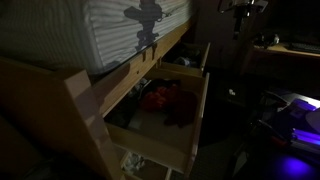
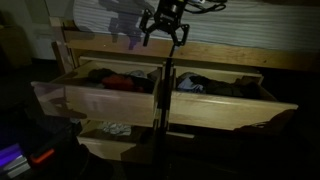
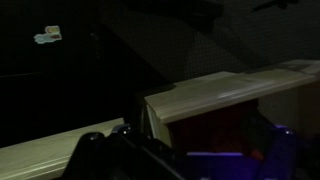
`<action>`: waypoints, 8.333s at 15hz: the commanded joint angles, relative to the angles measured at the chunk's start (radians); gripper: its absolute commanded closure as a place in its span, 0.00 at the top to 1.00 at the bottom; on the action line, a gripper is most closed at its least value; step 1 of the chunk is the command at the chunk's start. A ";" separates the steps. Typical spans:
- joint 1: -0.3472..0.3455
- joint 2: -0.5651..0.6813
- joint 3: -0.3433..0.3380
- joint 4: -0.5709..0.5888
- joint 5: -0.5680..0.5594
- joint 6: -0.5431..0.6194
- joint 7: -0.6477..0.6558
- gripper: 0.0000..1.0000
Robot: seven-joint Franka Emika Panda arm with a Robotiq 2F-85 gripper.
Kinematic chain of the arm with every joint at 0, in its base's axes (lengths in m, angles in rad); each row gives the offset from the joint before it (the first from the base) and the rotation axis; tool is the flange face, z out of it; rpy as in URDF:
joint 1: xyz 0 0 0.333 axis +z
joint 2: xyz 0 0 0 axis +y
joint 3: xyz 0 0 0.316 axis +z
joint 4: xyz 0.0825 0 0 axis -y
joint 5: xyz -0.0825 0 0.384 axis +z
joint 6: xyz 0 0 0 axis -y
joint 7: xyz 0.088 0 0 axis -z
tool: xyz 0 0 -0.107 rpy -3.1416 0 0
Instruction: Move the blue cloth from the top left drawer to the top right drawer then put it back in the top right drawer
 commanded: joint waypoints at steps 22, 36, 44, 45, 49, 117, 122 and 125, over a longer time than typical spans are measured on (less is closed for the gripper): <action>-0.065 0.572 0.156 0.244 -0.261 1.246 0.599 1.00; -0.457 0.596 0.635 0.462 -0.440 1.003 0.249 1.00; -0.512 0.626 0.716 0.563 -0.335 0.798 0.071 1.00; -0.481 0.644 0.685 0.586 -0.321 0.755 0.082 1.00; -0.326 0.759 0.504 0.725 -0.287 0.518 0.186 1.00; -0.233 0.938 0.359 0.947 -0.258 0.464 0.390 0.01; -0.234 0.756 0.347 0.897 -0.307 0.416 0.312 0.01; -0.250 0.635 0.375 0.868 -0.297 0.403 0.249 0.01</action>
